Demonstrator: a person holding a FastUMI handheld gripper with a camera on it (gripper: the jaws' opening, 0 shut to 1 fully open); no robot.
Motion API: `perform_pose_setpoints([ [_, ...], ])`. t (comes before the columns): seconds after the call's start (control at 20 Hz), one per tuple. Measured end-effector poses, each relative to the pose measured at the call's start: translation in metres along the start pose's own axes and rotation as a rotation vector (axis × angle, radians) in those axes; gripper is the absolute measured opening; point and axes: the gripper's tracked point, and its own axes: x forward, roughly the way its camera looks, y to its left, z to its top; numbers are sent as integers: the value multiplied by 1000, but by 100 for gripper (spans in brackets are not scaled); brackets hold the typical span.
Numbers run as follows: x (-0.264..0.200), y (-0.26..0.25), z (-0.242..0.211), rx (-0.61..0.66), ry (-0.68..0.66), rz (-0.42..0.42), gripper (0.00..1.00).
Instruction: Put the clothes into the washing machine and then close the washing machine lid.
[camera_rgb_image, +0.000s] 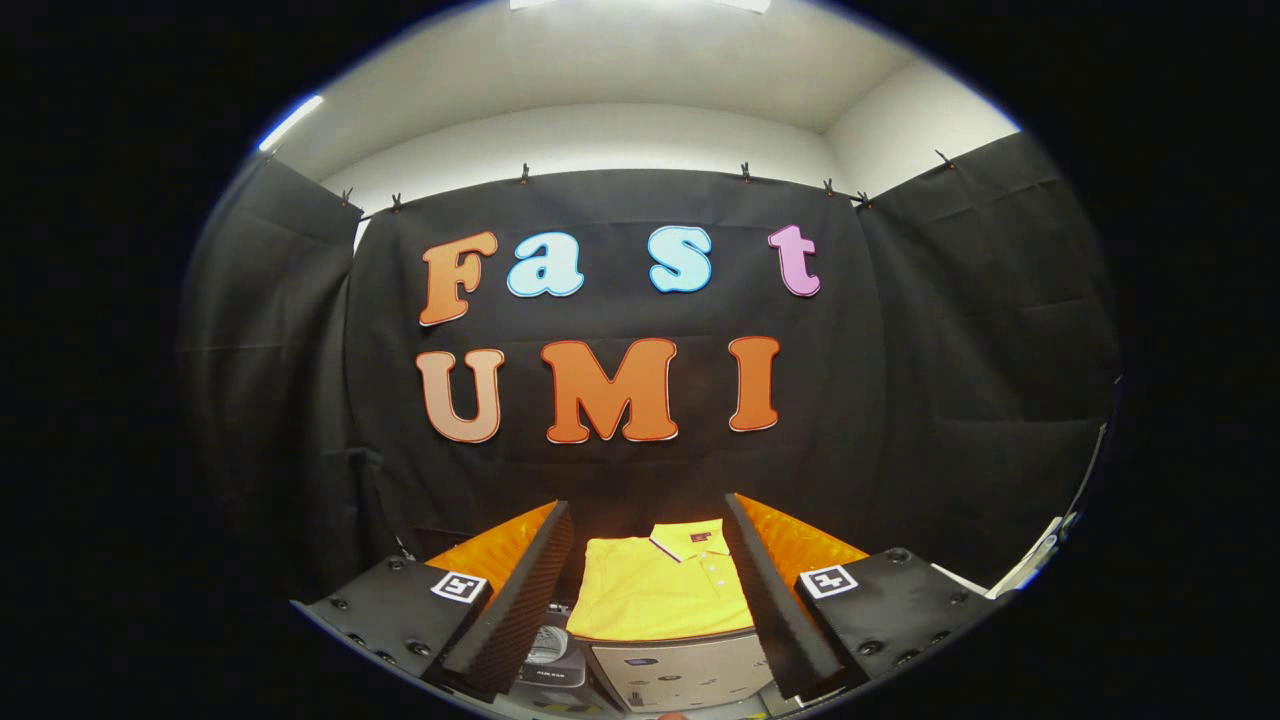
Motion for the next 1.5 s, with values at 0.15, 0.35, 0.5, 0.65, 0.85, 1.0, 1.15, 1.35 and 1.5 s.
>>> perform_pose_setpoints([
  [0.15,5,-2,0,-2,3,5,98],
  [0.35,13,-6,0,0,5,5,98],
  [0.5,21,-11,0,-6,6,6,98],
  [0.65,34,-20,-2,-15,17,6,98],
  [0.85,59,-33,-16,-24,56,2,98],
  [1.0,86,-43,-31,-15,91,4,98],
  [1.15,124,-55,-58,-11,157,-1,98],
  [1.35,173,-70,-99,-7,240,-3,98],
  [1.5,207,-76,-139,24,325,8,98],
])
